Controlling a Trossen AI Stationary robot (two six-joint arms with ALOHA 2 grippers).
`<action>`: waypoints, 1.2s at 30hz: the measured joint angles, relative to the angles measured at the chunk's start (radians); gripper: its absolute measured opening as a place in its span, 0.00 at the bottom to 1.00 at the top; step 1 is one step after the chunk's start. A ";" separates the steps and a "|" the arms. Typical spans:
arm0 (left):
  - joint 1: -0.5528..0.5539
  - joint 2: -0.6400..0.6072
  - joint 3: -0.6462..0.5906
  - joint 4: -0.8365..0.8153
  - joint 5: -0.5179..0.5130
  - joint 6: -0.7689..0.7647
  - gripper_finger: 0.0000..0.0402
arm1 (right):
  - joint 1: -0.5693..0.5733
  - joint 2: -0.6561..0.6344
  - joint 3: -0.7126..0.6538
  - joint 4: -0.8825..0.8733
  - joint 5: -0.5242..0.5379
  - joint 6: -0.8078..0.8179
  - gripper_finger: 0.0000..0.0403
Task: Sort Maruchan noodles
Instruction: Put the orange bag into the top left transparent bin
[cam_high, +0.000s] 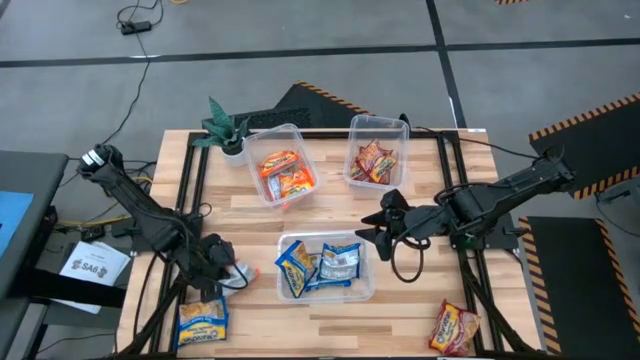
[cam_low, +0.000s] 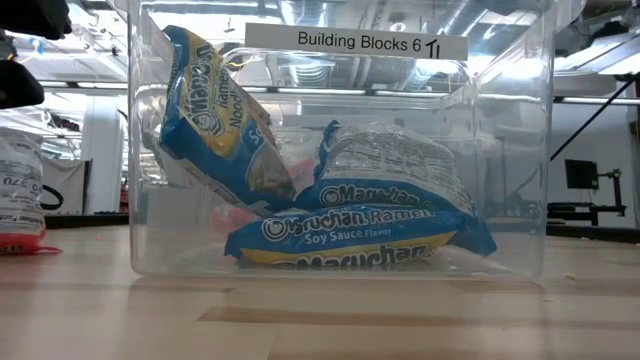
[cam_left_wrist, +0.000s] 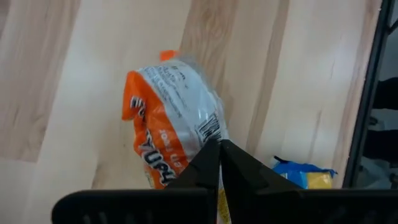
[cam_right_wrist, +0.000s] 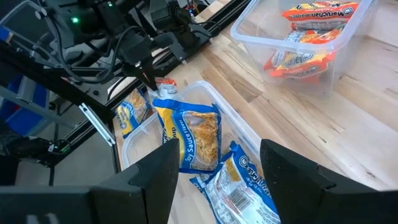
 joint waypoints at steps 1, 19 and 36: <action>0.002 0.000 0.000 -0.004 -0.006 0.001 0.00 | 0.000 0.000 0.000 0.000 0.000 0.000 0.61; 0.076 0.000 0.002 -0.007 0.014 0.051 0.00 | 0.000 0.000 0.000 -0.002 0.000 -0.002 0.61; 0.137 0.003 0.016 -0.139 0.124 0.102 0.26 | 0.000 0.000 0.000 -0.011 0.000 -0.002 0.61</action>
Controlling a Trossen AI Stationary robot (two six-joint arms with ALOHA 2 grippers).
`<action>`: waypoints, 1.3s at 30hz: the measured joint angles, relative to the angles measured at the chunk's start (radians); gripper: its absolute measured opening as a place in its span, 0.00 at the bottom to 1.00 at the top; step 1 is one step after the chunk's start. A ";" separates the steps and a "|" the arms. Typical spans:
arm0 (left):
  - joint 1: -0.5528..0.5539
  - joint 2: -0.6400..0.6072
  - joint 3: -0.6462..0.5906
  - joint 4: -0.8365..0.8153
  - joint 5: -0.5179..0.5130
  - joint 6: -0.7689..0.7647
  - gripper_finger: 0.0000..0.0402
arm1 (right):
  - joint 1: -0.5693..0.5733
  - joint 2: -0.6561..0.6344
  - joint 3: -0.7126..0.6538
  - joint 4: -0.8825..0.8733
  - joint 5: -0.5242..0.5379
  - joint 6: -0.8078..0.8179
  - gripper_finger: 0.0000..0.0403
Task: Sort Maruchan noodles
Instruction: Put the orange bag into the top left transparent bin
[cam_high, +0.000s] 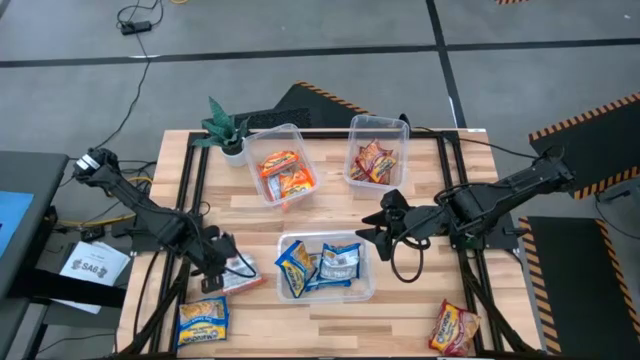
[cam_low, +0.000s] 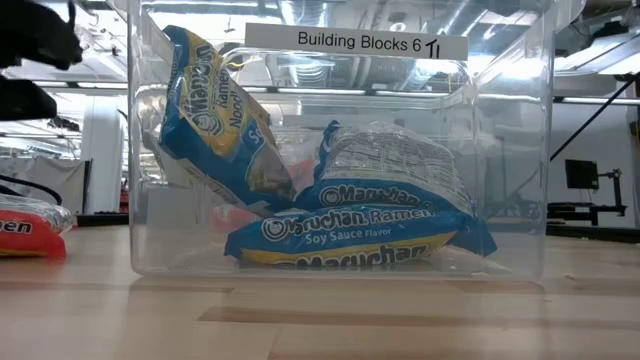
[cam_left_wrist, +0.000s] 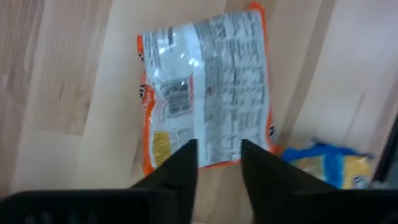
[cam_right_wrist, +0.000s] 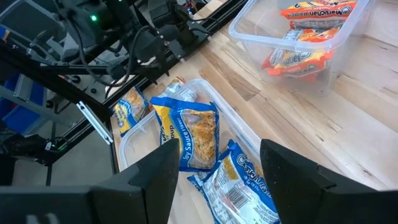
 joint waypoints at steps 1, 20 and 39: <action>-0.005 0.000 -0.009 0.000 0.001 0.018 0.30 | 0.000 0.000 0.000 0.000 0.000 0.000 0.61; -0.013 0.004 -0.165 0.082 -0.065 0.402 0.74 | 0.000 0.000 0.000 -0.006 0.000 0.001 0.61; -0.019 0.061 -0.227 0.159 -0.027 0.445 0.69 | -0.011 0.000 0.000 -0.006 0.026 0.001 0.61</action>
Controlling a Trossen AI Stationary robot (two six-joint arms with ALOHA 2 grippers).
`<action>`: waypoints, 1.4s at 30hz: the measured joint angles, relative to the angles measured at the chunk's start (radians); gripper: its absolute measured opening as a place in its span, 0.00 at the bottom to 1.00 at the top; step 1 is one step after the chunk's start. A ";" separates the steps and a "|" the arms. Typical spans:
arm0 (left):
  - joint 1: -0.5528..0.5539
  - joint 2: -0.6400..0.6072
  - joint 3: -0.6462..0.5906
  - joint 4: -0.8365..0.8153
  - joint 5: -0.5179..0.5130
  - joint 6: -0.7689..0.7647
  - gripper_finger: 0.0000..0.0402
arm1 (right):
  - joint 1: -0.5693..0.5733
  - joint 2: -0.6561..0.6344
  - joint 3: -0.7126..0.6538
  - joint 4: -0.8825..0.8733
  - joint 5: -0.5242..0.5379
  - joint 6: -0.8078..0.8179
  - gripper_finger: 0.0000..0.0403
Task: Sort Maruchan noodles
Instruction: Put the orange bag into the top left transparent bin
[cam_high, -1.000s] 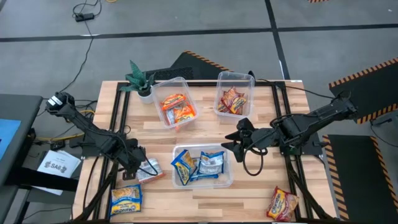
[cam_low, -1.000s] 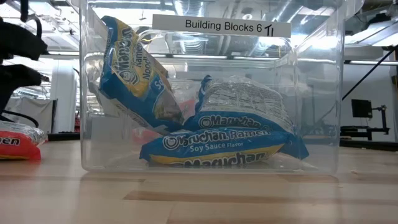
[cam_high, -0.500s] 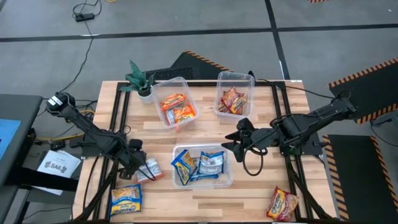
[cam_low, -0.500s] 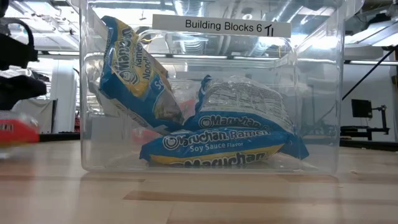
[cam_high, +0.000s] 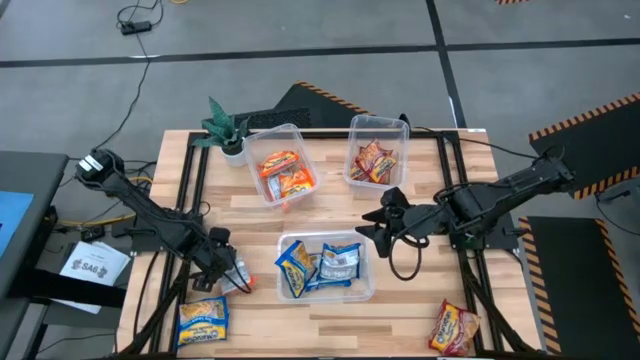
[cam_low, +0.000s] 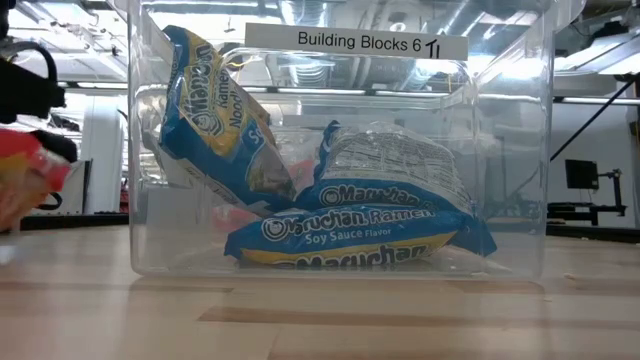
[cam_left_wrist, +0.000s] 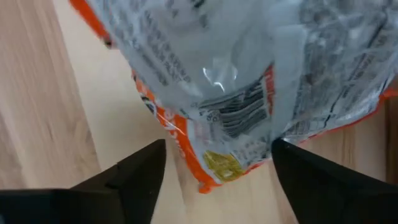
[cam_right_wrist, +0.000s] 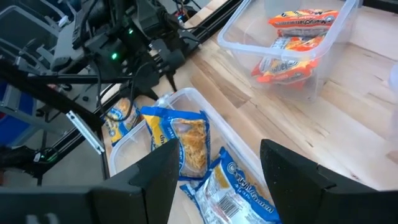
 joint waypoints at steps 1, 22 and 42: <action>0.000 0.015 0.000 0.002 -0.007 0.000 0.66 | -0.003 0.000 0.000 0.000 0.000 0.000 0.61; 0.002 -0.079 0.031 0.064 -0.156 -0.236 0.00 | -0.034 0.000 0.000 -0.016 -0.004 0.018 0.61; 0.034 -0.316 0.282 -0.269 -0.359 -0.303 0.00 | -0.035 0.000 0.000 -0.023 -0.006 0.016 0.61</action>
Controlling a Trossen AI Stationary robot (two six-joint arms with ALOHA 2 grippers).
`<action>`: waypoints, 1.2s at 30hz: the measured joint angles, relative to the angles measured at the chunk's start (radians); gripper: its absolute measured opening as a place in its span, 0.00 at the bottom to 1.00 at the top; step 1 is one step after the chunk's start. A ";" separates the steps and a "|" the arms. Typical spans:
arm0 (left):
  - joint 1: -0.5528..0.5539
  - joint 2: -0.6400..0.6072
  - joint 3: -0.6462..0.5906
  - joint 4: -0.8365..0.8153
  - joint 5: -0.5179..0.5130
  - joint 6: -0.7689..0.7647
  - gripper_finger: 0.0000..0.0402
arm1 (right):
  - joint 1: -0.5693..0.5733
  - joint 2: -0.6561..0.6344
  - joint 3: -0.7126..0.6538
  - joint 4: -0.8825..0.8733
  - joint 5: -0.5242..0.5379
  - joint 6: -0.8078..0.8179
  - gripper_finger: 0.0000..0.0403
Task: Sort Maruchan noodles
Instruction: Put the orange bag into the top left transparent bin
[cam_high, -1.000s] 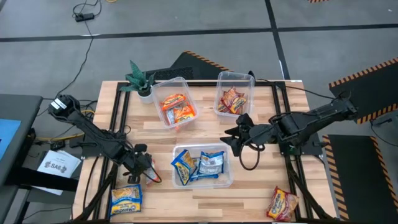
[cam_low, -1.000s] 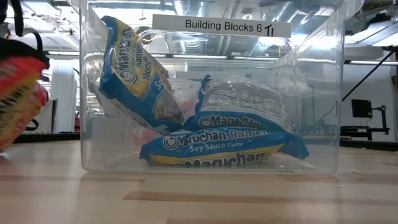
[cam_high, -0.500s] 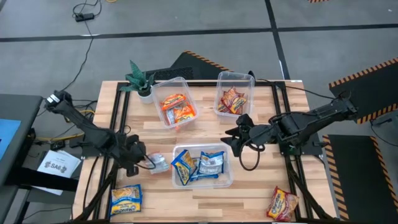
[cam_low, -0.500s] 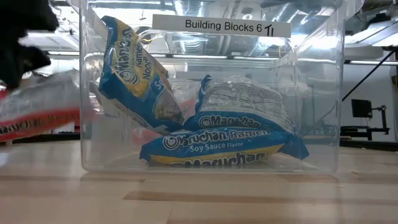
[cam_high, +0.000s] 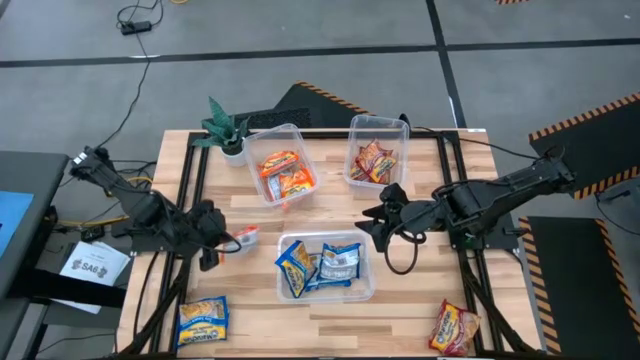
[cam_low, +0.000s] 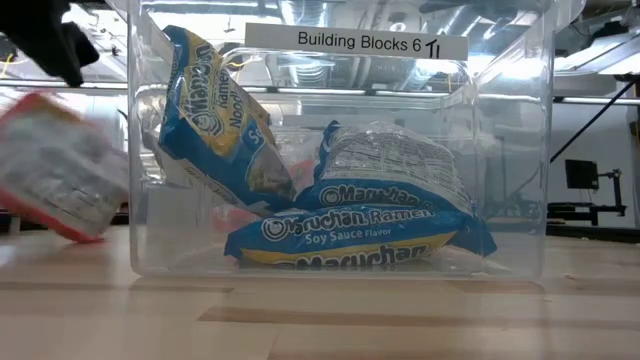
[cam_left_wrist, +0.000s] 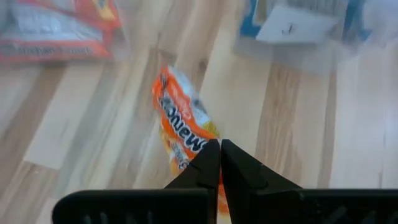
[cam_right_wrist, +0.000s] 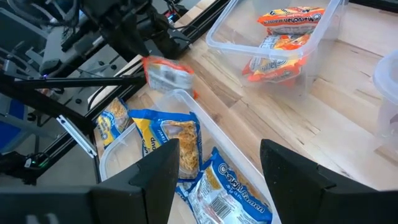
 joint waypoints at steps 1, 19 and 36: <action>0.007 -0.001 0.009 0.001 -0.004 0.010 0.00 | 0.000 0.000 0.000 0.000 0.000 0.000 0.61; 0.207 0.023 0.190 -0.086 0.088 0.063 0.05 | 0.000 0.000 0.000 0.000 0.002 0.000 0.61; 0.293 0.424 0.189 -0.162 0.353 0.103 0.79 | -0.006 0.000 0.000 0.000 0.002 -0.016 0.61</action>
